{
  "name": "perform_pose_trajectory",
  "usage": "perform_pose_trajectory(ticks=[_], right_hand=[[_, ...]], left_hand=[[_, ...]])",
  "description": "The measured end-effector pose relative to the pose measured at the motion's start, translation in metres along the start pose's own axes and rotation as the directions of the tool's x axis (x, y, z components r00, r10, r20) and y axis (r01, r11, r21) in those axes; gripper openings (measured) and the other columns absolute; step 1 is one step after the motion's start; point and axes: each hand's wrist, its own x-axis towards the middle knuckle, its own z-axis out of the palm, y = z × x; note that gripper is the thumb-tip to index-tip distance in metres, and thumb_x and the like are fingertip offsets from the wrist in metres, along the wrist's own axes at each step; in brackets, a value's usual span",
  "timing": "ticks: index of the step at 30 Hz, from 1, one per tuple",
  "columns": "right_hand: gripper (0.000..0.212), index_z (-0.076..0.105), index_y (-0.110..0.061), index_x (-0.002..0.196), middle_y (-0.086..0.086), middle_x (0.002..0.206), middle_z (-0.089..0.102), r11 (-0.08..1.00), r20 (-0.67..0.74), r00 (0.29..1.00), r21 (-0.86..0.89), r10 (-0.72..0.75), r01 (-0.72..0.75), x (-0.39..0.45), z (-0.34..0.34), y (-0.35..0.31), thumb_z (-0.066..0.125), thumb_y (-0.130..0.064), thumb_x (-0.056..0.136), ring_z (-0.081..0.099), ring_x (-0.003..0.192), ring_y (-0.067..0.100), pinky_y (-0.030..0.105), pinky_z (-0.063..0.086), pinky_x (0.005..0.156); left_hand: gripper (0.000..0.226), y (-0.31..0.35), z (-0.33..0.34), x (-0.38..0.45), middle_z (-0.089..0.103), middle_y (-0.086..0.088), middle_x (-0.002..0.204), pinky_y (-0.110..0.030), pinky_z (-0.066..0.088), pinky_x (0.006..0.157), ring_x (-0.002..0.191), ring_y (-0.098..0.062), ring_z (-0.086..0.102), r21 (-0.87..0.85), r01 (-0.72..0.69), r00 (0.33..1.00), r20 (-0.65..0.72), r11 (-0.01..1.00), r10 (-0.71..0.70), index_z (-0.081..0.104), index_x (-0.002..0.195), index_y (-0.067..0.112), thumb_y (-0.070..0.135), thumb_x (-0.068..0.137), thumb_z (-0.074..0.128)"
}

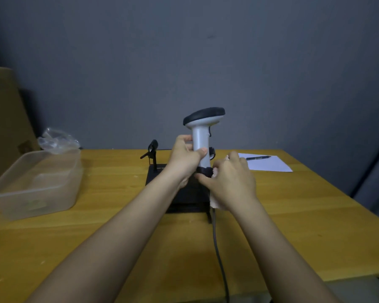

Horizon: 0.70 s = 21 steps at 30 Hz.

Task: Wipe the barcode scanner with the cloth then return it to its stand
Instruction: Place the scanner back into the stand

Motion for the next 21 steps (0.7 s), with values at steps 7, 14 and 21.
perform_pose_trajectory(ticks=[7,14,21], right_hand=[[0.040,0.061,-0.009,0.108,0.011,0.116,0.047,0.995,-0.003,0.996,-0.029,0.094,-0.094,0.037,0.019,-0.001,0.051,-0.040,0.085,0.043,0.110,0.032,0.038,0.039,0.075],[0.034,0.063,-0.010,0.091,0.008,0.103,0.049,0.982,-0.061,0.991,0.153,0.123,-0.112,0.073,0.033,0.023,0.054,-0.042,0.084,0.047,0.101,0.029,0.039,0.044,0.069],[0.037,0.050,-0.009,0.063,0.014,0.088,0.054,0.798,0.112,0.974,0.559,0.195,-0.224,0.097,0.039,0.044,0.056,-0.041,0.080,0.060,0.066,0.029,0.040,0.050,0.058]], left_hand=[[0.036,-0.008,0.036,0.035,0.057,-0.006,0.097,-0.036,0.052,0.081,0.086,-0.023,0.060,0.038,-0.025,0.993,-0.118,0.999,0.029,0.041,0.105,0.015,0.006,0.083,0.068],[0.038,-0.005,0.044,0.071,0.056,-0.002,0.093,-0.030,0.049,0.077,0.086,-0.019,0.058,0.056,-0.070,0.996,-0.059,0.996,0.073,0.043,0.102,0.014,0.011,0.080,0.073],[0.038,-0.025,0.014,0.109,0.049,-0.005,0.137,-0.025,0.036,0.097,0.126,-0.020,0.046,0.495,-0.151,0.985,0.151,0.856,0.086,0.049,0.131,0.013,0.006,0.094,0.047]])
